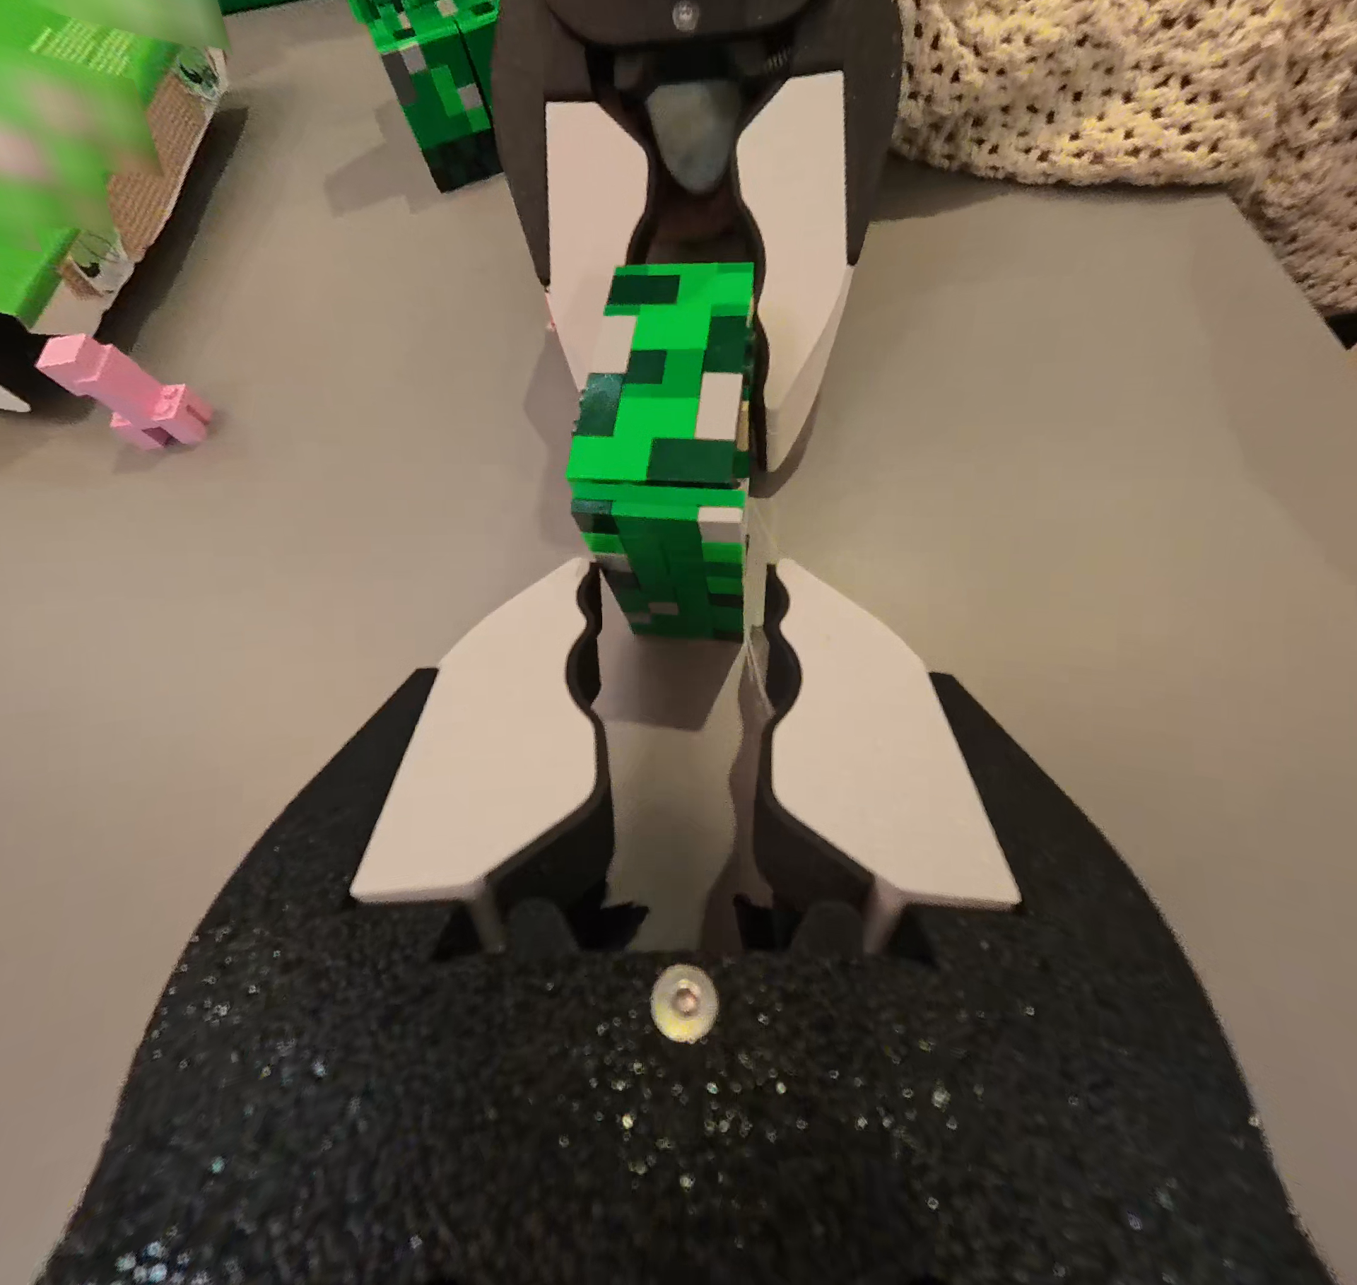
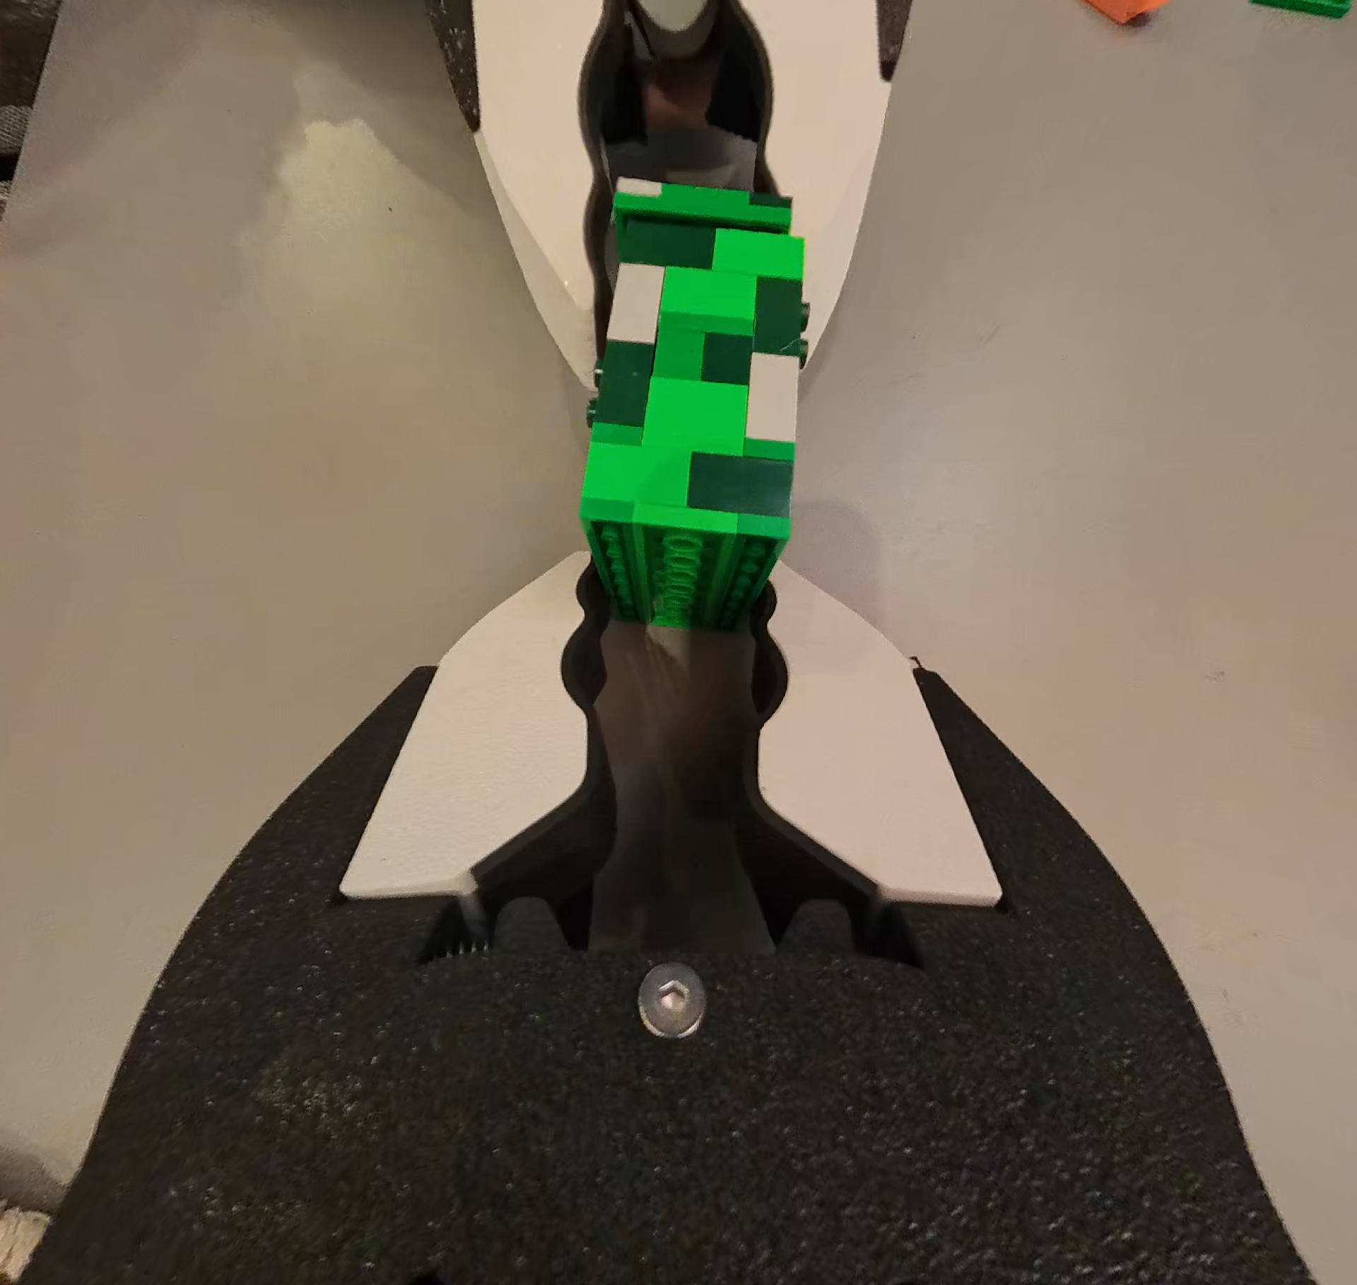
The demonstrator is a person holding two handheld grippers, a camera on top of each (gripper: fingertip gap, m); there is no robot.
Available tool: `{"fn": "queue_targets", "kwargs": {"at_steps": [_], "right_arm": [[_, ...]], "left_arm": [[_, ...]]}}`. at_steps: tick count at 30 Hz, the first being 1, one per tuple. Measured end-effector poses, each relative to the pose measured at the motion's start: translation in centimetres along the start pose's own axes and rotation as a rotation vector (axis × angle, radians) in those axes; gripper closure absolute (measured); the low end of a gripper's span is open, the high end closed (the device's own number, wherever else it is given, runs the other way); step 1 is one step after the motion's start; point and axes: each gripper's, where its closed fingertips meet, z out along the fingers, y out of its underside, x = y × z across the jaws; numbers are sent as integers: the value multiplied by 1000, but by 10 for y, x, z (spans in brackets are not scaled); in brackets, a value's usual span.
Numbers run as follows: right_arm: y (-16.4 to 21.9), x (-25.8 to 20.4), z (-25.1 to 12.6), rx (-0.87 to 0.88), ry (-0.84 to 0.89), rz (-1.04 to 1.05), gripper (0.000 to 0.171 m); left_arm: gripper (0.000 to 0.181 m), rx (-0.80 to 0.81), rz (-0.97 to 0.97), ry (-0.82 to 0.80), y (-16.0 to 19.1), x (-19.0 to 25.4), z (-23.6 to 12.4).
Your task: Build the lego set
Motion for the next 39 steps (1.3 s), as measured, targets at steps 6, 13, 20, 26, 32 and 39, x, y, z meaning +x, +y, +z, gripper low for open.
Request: {"fn": "queue_targets", "kwargs": {"at_steps": [6, 13, 20, 26, 32, 39], "right_arm": [[0, 0, 0, 0, 2, 2, 135], [-1, 0, -1, 1, 5, 5, 135], [-2, 1, -1, 2, 9, 8, 135], [-2, 2, 0, -2, 14, 17, 126], [-3, 4, 1, -1, 28, 19, 121], [-3, 4, 1, 0, 29, 15, 121]], "left_arm": [[136, -31, -19, 50, 7, 3, -5], [141, -87, -23, 97, 14, 8, -3], [147, -120, 1, 85, 18, 8, -3], [138, -106, 1, 98, 17, 8, -7], [143, -106, -3, 104, 16, 9, -8], [144, -298, -107, 52, 22, 4, -13]]}}
